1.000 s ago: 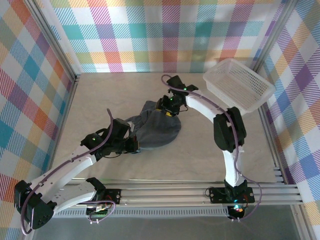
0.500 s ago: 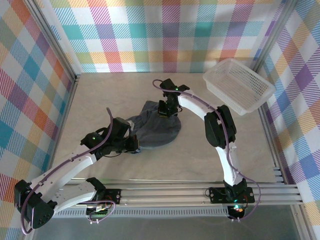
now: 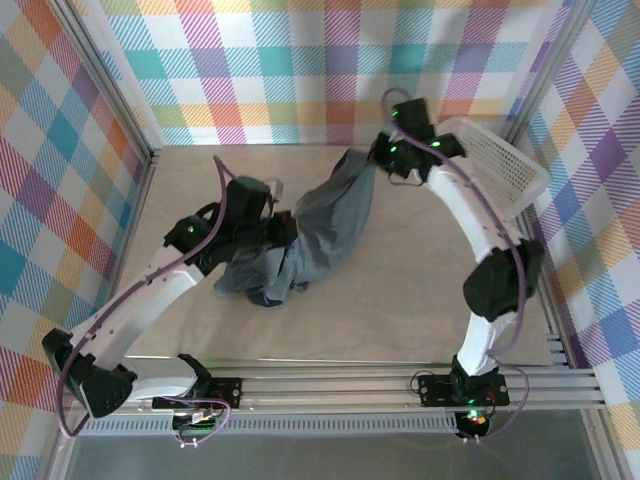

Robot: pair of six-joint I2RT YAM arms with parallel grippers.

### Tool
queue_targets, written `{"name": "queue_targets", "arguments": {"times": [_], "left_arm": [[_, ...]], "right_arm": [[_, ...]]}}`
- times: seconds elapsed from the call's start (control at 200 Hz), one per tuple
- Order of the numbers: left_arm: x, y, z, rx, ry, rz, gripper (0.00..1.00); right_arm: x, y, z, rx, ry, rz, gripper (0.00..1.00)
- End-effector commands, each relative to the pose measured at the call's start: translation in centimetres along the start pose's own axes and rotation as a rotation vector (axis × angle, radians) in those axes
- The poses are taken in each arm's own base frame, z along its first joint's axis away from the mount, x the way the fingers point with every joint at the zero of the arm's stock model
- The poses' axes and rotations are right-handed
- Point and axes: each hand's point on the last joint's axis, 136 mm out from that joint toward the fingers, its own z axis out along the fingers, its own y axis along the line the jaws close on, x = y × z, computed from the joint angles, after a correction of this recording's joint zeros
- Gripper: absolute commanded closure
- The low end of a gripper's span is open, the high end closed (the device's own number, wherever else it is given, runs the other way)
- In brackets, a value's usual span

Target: Fold and stack the t-shirts

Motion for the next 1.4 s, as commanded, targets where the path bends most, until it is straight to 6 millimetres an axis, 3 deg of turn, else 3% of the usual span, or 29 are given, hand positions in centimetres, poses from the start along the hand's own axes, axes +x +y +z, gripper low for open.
{"name": "queue_targets", "arguments": {"times": [0.0, 0.155, 0.41, 0.55, 0.665, 0.735, 0.805, 0.895, 1.01, 1.125, 1.225, 1.275, 1.335, 1.395], "left_arm": [[-3.4, -4.9, -1.4, 0.135, -0.062, 0.045, 1.0], [-6.2, -12.0, -4.2, 0.35, -0.106, 0.103, 1.0], [-7.8, -22.6, -10.6, 0.658, -0.182, 0.174, 1.0], [-9.6, -25.9, -14.3, 0.768, -0.253, 0.182, 1.0], [-11.6, -25.5, -15.8, 0.73, -0.353, 0.163, 1.0], [-13.3, -22.9, -15.0, 0.603, -0.41, 0.114, 1.0], [-15.1, -18.3, -13.2, 0.404, -0.454, 0.018, 1.0], [-16.8, -10.3, -10.3, 0.15, -0.468, -0.129, 1.0], [-16.5, 1.1, -6.2, -0.091, -0.448, -0.336, 1.0], [-13.5, 11.9, -3.5, -0.281, -0.419, -0.535, 1.0], [-8.8, 19.3, -1.1, -0.425, -0.292, -0.661, 0.99], [-6.7, 21.4, 0.3, -0.45, -0.217, -0.666, 0.82], [-4.0, 23.3, 1.2, -0.505, -0.123, -0.657, 0.51], [-2.0, 24.5, 1.3, -0.561, -0.056, -0.624, 0.42]], "right_arm": [[-5.2, 2.4, -6.2, -0.11, -0.194, 0.022, 1.0], [-9.9, 3.5, -13.9, -0.222, -0.39, 0.036, 1.0], [-16.0, 3.4, -26.1, -0.352, -0.676, 0.057, 1.0], [-18.6, 3.7, -28.8, -0.391, -0.748, 0.052, 1.0], [-20.6, 5.0, -27.6, -0.45, -0.734, 0.026, 1.0], [-21.8, 5.8, -25.1, -0.508, -0.676, 0.025, 1.0], [-22.3, 6.8, -21.2, -0.574, -0.586, 0.033, 1.0], [-21.3, 8.5, -15.0, -0.645, -0.449, 0.024, 1.0], [-17.0, 10.9, -6.3, -0.676, -0.255, 0.006, 1.0], [-10.7, 12.2, 2.4, -0.663, -0.049, -0.001, 1.0], [-4.9, 11.5, 8.5, -0.609, 0.136, 0.003, 0.67], [-2.3, 10.8, 10.2, -0.559, 0.203, -0.015, 0.57], [0.3, 9.9, 11.2, -0.501, 0.27, -0.028, 0.52], [2.2, 8.8, 11.2, -0.442, 0.31, -0.028, 0.52]]}}
